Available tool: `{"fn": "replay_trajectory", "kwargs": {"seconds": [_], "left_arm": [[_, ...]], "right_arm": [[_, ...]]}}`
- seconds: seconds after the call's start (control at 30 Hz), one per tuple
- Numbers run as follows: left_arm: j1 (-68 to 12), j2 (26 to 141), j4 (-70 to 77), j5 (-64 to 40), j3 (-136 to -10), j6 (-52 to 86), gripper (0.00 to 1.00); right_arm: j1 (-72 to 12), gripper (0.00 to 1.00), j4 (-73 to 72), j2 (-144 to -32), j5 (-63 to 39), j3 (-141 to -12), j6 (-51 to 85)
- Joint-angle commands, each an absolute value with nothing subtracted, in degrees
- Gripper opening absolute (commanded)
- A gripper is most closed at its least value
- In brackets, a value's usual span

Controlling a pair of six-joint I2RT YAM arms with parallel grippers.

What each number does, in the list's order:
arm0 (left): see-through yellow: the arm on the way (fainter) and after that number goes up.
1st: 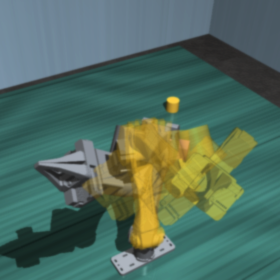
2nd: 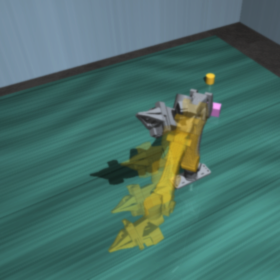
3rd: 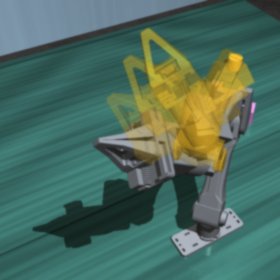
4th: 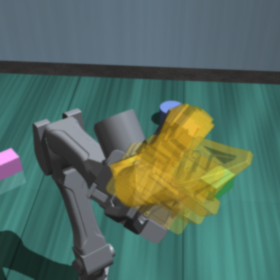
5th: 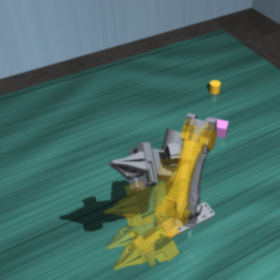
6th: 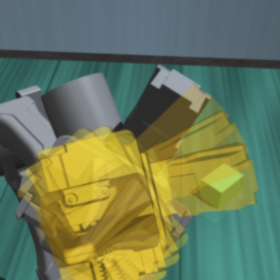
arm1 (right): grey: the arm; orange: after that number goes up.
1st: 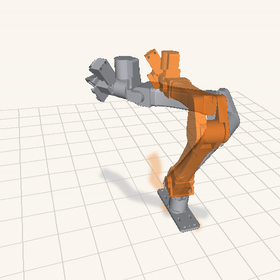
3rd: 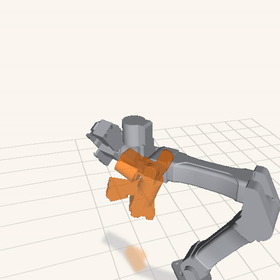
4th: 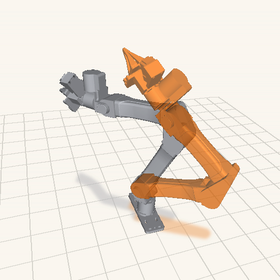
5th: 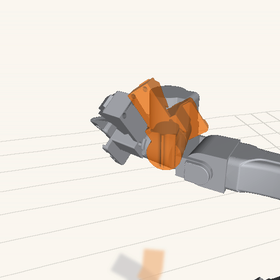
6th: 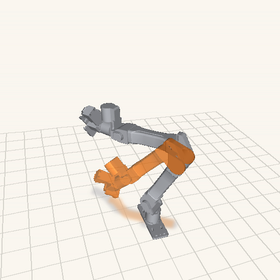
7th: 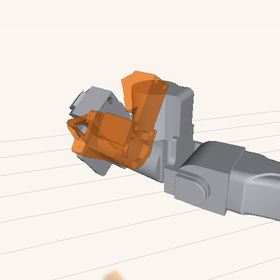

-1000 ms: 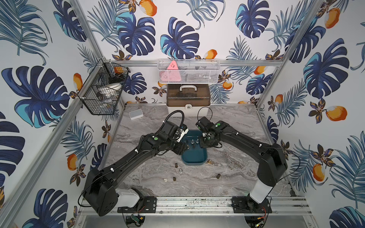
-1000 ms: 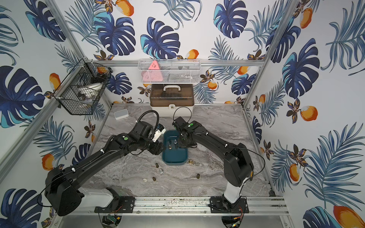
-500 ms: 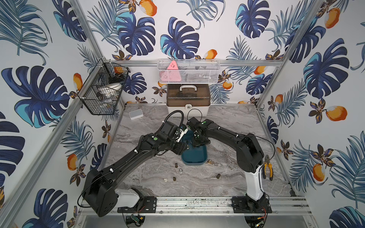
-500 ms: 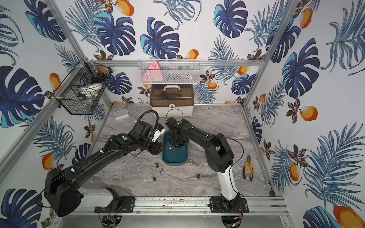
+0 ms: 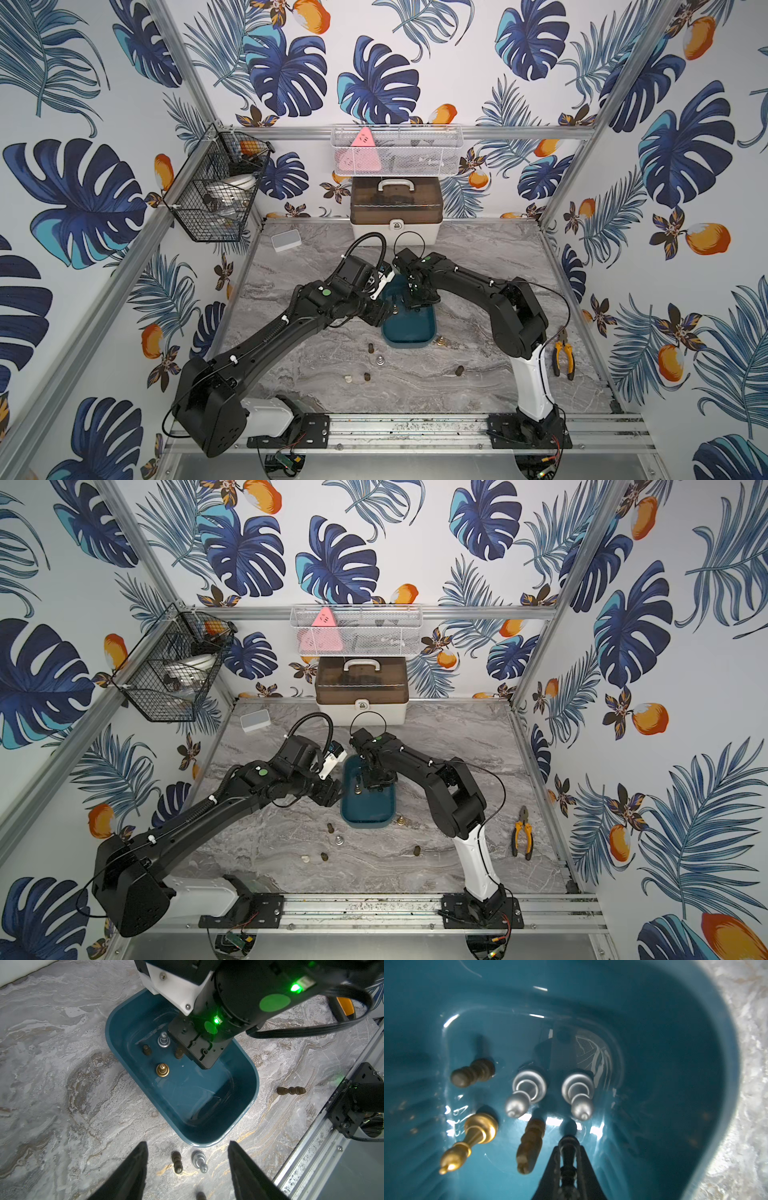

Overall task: Put the chess pieces into the storage box
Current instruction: Place the chess piece in the storage box.

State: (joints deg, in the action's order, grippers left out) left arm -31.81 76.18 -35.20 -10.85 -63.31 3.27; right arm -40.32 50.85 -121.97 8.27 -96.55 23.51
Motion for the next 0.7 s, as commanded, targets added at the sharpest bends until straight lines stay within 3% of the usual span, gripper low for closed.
{"fn": "replay_trajectory", "kwargs": {"seconds": [0.0,0.37,0.67], "left_arm": [[-31.72,76.11,-34.94,-10.95,-63.23,3.51,0.65],[-31.68,76.55,-34.98,-11.25,-63.33,3.58,0.65],[-31.62,76.71,-35.07,-11.08,-63.38,3.53,0.65]], "right_arm": [[-40.17,0.12,50.27,-122.60,9.05,-97.21,23.38],[-40.24,0.13,50.13,-122.61,9.06,-96.26,23.51],[-40.25,0.19,49.87,-122.34,9.40,-95.93,23.90]]}}
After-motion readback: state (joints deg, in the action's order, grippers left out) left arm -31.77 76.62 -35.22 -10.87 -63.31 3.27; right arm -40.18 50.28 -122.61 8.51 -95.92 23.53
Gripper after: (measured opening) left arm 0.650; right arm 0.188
